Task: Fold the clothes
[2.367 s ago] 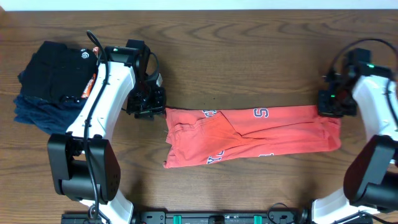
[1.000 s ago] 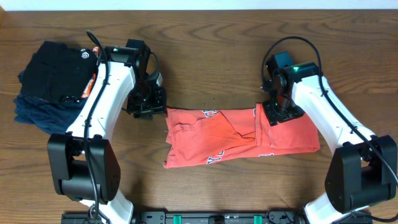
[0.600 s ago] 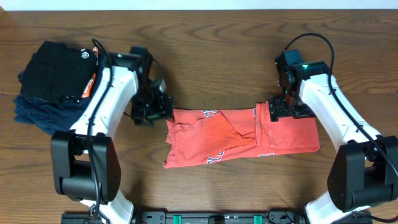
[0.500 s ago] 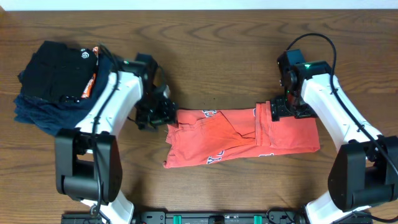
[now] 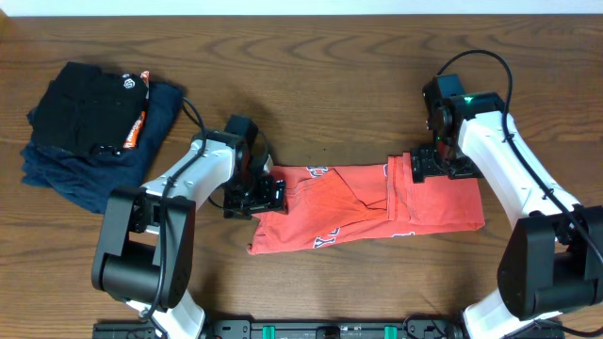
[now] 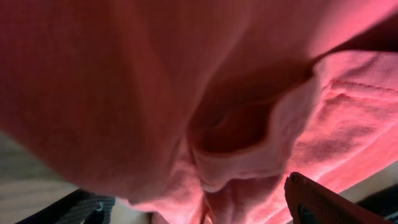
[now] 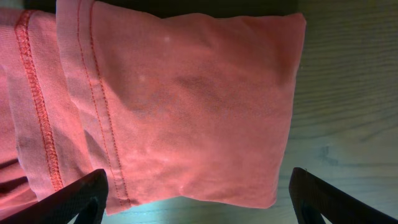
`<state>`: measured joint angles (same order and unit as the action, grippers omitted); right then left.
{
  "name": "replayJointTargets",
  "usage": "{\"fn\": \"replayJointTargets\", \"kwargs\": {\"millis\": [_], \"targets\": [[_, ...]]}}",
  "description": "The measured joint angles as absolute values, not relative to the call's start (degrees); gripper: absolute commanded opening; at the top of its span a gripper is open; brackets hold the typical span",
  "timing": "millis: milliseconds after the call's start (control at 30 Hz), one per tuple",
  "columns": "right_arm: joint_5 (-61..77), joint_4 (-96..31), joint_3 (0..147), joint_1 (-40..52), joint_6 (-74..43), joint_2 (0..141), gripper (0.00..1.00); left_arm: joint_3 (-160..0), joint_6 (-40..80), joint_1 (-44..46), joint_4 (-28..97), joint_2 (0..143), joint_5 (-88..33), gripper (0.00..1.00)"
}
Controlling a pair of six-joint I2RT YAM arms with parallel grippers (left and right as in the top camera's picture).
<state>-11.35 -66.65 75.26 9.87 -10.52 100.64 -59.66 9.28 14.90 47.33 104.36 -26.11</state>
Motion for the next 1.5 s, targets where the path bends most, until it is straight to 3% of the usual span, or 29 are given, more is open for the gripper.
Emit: {"fn": "replayJointTargets", "kwargs": {"millis": [67, 133, 167, 267, 367, 600, 1033, 1233, 1500], "targets": [[-11.35, -66.63, 75.26, 9.87, -10.52, 100.64, 0.91, -59.66, 10.24, 14.92, 46.85, 104.49, -26.7, 0.87], [-11.35, -66.63, 75.26, 9.87, -10.52, 100.64, 0.91, -59.68, 10.92, 15.09, 45.8, 104.64, -28.03, 0.77], [-11.35, -66.61, 75.26, 9.87, -10.52, 100.64, 0.91, -59.7, 11.05, 15.35, 44.82, 104.84, -28.91, 0.68], [-11.35, -66.59, 75.26, 9.87, -10.52, 100.64, 0.91, -59.7, 11.57, 16.8, 42.81, 105.84, -30.96, 0.27], [-11.38, -66.59, 75.26, 9.87, -10.52, 100.64, 0.91, -59.59, 10.94, 17.93, 42.41, 107.24, -31.75, 0.14], [-11.38, -66.43, 75.26, 9.87, -10.52, 100.64, 0.91, -62.98, 10.04, 12.93, 43.97, 107.74, -32.58, 0.09], [-11.38, -66.24, 75.26, 9.87, -10.52, 100.64, 0.91, -80.47, 9.78, -2.13, 53.82, 108.03, -23.73, 0.1], [-11.35, -66.22, 75.26, 9.87, -10.52, 100.64, 0.91, -86.59, 9.15, 0.67, 60.55, 108.03, -22.46, 0.1], [-11.35, -66.78, 75.26, 9.87, -10.55, 100.64, 0.92, -92.99, 9.21, 14.31, 57.87, 108.03, -20.8, 0.1]]}}
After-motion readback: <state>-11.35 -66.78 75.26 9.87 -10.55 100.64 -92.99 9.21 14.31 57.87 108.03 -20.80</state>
